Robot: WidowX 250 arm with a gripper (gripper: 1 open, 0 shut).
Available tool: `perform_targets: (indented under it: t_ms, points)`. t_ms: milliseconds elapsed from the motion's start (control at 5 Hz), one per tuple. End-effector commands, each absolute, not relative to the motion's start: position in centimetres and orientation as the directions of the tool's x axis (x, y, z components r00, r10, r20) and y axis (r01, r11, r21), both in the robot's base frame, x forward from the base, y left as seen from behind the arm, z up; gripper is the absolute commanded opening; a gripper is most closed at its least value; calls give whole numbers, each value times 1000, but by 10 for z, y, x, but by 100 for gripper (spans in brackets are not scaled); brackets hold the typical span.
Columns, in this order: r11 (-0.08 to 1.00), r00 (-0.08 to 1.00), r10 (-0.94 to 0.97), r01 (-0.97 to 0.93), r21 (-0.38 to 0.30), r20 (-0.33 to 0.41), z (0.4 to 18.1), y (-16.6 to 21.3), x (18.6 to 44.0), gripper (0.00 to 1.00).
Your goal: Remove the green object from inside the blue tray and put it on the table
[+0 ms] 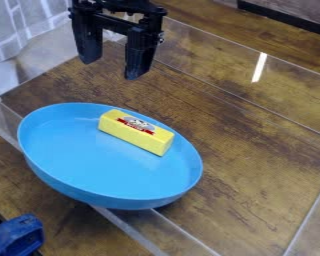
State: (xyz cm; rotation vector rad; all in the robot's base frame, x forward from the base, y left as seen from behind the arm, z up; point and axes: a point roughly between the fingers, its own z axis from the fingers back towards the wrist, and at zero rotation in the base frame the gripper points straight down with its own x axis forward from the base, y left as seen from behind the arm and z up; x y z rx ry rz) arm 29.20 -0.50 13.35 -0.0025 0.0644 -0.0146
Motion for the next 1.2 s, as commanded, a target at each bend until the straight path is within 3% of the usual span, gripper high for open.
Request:
perform_targets:
  t_ms: [0,1000]
  points:
    - [1000,997,-25,25,2,-67,131,-5,294,100]
    - [997,996,-66,68,36,-64,143,3,310,100]
